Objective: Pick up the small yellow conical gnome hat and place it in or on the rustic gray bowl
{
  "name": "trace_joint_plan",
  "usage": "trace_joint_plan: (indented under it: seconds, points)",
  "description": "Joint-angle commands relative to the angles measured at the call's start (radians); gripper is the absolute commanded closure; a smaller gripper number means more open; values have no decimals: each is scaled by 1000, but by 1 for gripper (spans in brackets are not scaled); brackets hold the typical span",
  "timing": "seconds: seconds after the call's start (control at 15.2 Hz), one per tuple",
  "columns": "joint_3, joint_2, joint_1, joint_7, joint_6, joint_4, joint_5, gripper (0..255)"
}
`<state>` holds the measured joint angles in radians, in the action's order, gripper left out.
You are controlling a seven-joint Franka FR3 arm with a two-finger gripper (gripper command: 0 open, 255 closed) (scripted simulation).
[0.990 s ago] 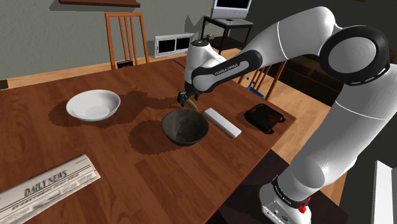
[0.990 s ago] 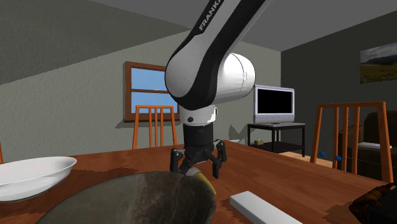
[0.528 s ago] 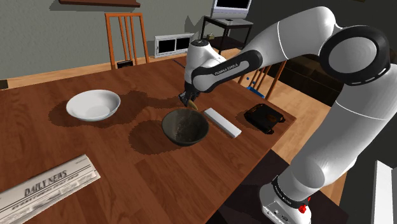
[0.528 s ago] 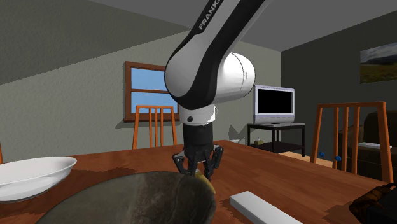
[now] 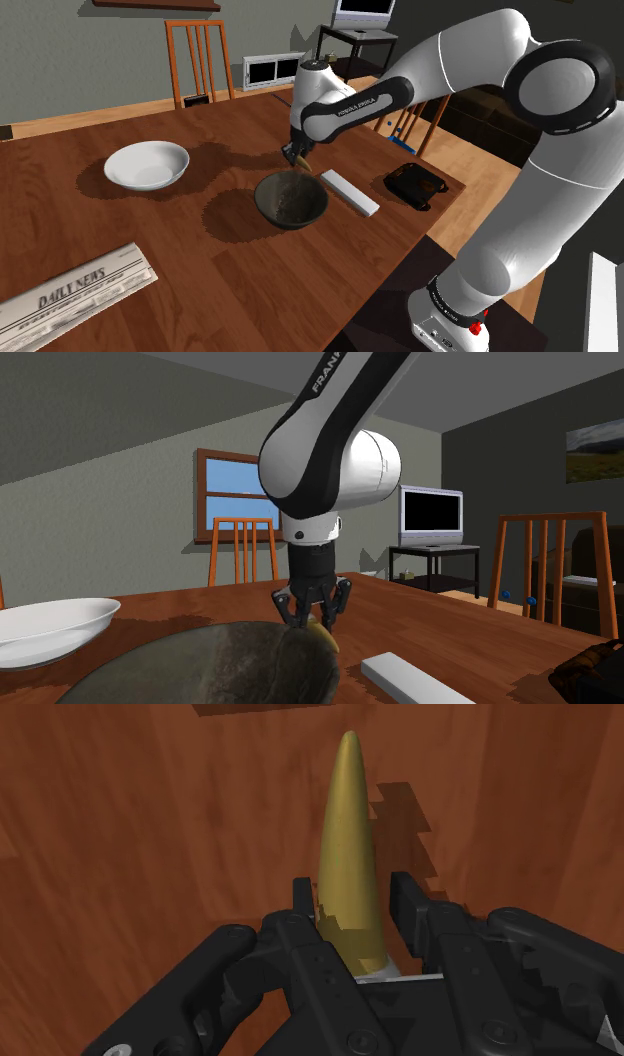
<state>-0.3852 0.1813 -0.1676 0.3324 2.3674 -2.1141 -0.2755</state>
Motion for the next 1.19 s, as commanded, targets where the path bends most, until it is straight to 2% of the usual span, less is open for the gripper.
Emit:
trace_joint_plan:
  seconds: [0.0, 1.12]
  points:
    - [-3, -15, -2, -10, -20, 7, 12, 255]
    - [-17, -124, -12, -88, -222, 116, 100, 255]
